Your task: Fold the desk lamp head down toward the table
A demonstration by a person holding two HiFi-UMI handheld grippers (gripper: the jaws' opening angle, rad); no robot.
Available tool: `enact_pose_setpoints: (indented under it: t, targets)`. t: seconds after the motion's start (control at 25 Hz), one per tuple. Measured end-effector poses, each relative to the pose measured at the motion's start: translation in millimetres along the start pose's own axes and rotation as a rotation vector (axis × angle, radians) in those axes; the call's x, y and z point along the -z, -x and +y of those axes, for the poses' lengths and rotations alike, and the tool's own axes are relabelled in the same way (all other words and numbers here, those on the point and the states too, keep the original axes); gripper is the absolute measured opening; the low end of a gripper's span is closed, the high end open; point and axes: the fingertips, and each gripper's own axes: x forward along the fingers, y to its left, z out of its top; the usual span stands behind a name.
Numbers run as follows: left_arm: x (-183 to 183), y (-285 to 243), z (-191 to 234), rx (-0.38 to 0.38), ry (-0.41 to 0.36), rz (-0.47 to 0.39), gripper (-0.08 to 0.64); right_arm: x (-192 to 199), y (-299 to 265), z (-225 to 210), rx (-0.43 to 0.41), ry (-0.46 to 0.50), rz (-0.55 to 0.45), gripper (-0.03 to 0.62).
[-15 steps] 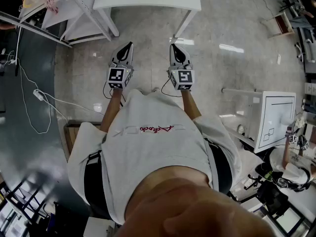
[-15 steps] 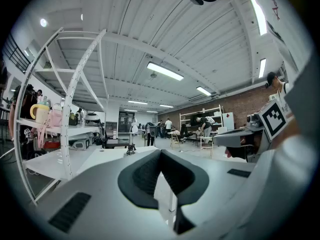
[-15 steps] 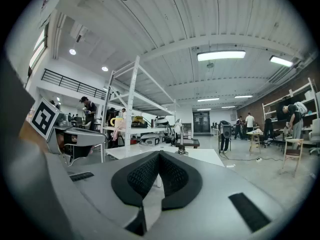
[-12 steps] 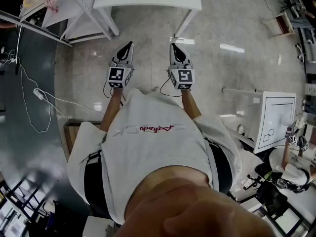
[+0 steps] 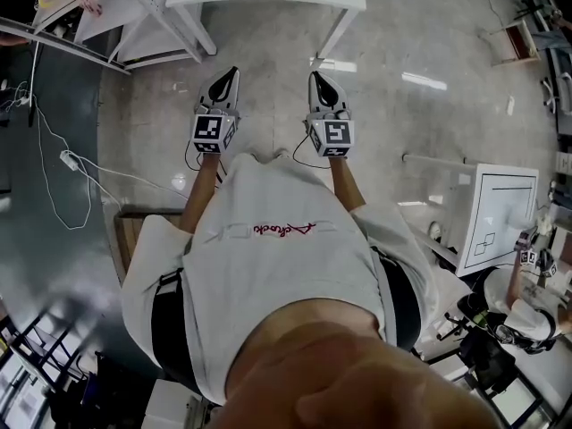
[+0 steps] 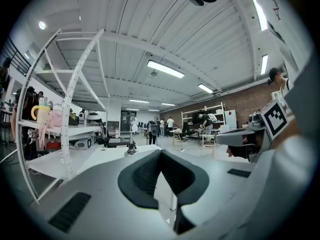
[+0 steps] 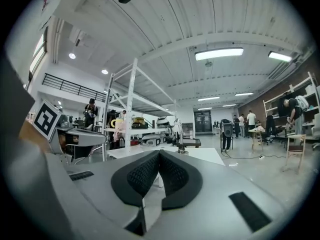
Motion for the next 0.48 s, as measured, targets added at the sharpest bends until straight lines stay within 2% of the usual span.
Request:
enact_pose_setpoints:
  t: [0.48]
  targets:
    - [14,-9,-27,-0.027,0.020,0.023,0.025,11,7,-27,-0.043,0.006,0.023,0.015]
